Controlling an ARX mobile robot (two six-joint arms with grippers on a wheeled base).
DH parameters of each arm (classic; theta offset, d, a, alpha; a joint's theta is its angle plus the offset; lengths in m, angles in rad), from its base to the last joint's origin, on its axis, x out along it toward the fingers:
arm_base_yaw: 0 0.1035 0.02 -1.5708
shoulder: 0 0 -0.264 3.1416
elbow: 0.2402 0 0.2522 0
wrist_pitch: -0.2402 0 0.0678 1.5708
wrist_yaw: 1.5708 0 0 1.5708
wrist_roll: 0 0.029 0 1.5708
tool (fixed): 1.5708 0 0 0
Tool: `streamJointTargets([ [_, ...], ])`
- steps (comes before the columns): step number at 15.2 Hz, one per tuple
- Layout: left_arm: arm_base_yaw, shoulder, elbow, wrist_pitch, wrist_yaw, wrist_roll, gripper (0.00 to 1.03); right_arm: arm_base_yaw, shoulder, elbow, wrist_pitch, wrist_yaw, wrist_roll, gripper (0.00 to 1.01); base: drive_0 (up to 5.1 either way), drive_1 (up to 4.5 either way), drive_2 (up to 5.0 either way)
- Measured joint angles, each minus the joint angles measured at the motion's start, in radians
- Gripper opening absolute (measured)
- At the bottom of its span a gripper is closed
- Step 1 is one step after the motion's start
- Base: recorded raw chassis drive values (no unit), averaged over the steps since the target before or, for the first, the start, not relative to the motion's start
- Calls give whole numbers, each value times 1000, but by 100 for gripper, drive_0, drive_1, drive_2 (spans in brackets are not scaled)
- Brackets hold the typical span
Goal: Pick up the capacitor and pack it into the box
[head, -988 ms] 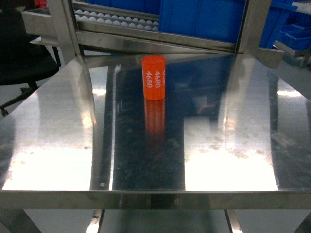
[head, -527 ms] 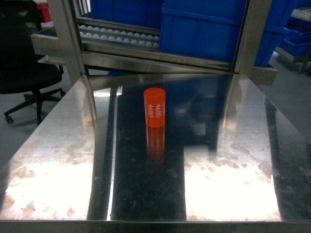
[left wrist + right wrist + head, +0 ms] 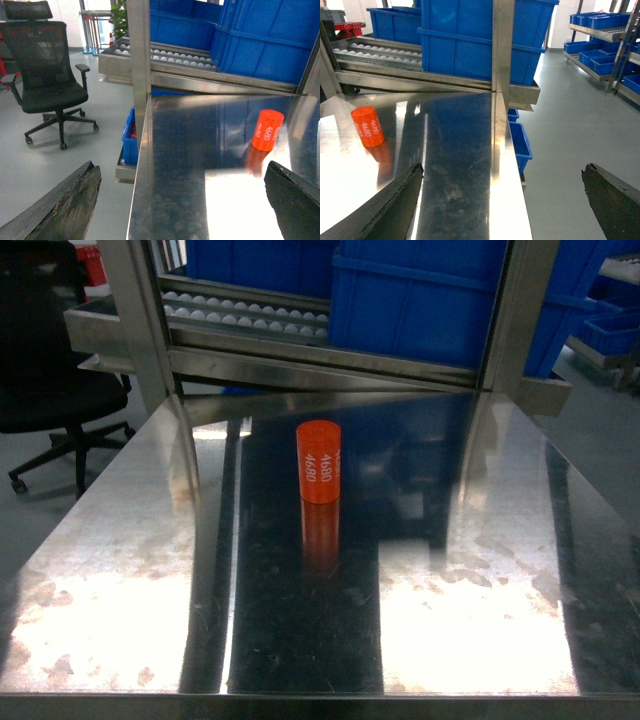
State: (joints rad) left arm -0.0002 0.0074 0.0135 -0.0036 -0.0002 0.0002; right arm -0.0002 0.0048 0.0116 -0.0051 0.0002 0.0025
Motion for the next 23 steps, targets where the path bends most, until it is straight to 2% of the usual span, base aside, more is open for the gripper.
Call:
streamJointTargets([
  [10,0,0,0,0,-2,0,98,0,0,0,0,0,0,98,0,0,0],
  [11,-60,42,0,56,-160,-2,98,0,0,0,0,-1,0,98,0,0,0],
  [12,-187,235,8,210,-477,-19,98,0,0,0,0,-1,0,98,0,0,0],
  [13,-175,405,8,354,-639,-21,98,0,0,0,0,0,0,98,0,0,0],
  [14,-148,528,14,480,-665,-27,98,0,0,0,0,0,0,98,0,0,0],
  [15,-133,753,67,683,-609,-30,98,0,0,0,0,-1,0,98,0,0,0],
  [18,-122,1208,284,986,-462,-31,98,0,0,0,0,0,0,98,0,0,0],
  [20,-139,1438,420,1030,-406,-28,98,0,0,0,0,0,0,98,0,0,0],
  [23,-216,1686,621,972,-303,-29,98,0,0,0,0,0,0,98,0,0,0],
])
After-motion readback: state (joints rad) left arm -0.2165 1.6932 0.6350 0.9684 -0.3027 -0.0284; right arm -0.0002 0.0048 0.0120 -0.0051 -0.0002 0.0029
